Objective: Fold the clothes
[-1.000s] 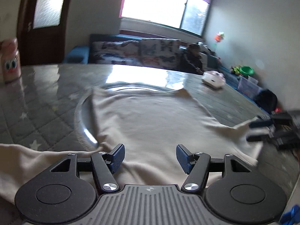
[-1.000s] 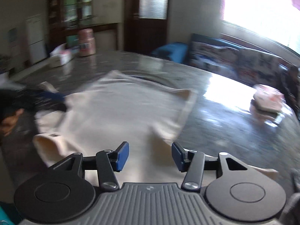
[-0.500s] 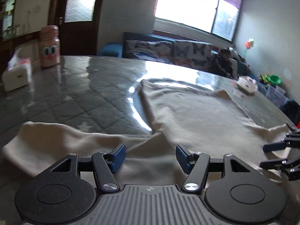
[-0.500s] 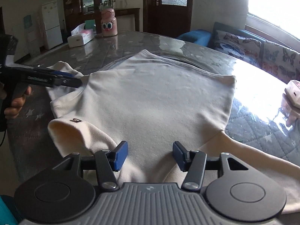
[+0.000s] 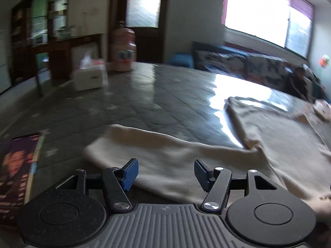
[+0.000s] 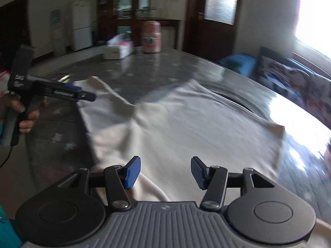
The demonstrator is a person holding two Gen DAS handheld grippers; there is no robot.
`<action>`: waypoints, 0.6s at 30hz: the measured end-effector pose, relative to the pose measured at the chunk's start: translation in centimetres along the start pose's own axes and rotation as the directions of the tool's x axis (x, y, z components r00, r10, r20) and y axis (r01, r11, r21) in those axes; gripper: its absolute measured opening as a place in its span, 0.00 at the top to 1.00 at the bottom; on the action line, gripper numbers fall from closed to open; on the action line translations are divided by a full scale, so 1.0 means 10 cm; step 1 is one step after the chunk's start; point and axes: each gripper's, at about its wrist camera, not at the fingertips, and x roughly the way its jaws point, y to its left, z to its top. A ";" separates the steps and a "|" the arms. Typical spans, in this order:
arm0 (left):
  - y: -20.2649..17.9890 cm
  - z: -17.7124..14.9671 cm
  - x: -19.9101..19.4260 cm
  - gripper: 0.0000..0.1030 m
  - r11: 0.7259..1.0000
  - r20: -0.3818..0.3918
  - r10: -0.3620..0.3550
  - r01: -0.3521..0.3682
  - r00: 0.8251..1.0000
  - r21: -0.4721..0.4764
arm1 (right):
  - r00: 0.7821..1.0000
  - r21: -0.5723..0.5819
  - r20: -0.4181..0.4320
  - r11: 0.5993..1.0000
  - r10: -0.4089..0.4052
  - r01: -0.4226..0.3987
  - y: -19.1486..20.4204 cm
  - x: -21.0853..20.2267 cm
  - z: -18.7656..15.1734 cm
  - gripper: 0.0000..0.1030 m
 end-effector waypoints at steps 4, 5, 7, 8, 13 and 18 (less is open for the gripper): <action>0.13 0.03 -0.07 0.39 0.995 0.031 0.086 -0.084 0.996 -0.050 | 0.997 -0.036 0.008 0.996 0.080 -0.080 0.24 0.16 0.15 0.59; 0.16 0.03 -0.07 0.38 0.993 0.034 0.106 -0.103 0.994 -0.060 | 0.995 -0.039 0.009 0.994 0.101 -0.101 0.30 0.19 0.18 0.63; 0.22 0.05 -0.05 0.38 0.988 0.028 0.129 -0.126 0.991 -0.084 | 0.989 -0.046 -0.001 0.988 0.147 -0.147 0.40 0.26 0.21 0.74; 0.25 0.06 -0.03 0.39 0.987 0.019 0.133 -0.131 0.991 -0.097 | 0.986 -0.052 -0.009 0.985 0.167 -0.167 0.44 0.29 0.22 0.76; 0.38 0.10 0.08 0.40 0.978 -0.020 0.137 -0.139 0.990 -0.158 | 0.971 -0.077 -0.051 0.969 0.232 -0.235 0.65 0.44 0.19 0.79; 0.40 0.14 0.17 0.58 0.972 -0.027 0.168 -0.170 0.985 -0.163 | 0.969 -0.094 -0.065 0.966 0.236 -0.242 0.72 0.47 0.14 0.78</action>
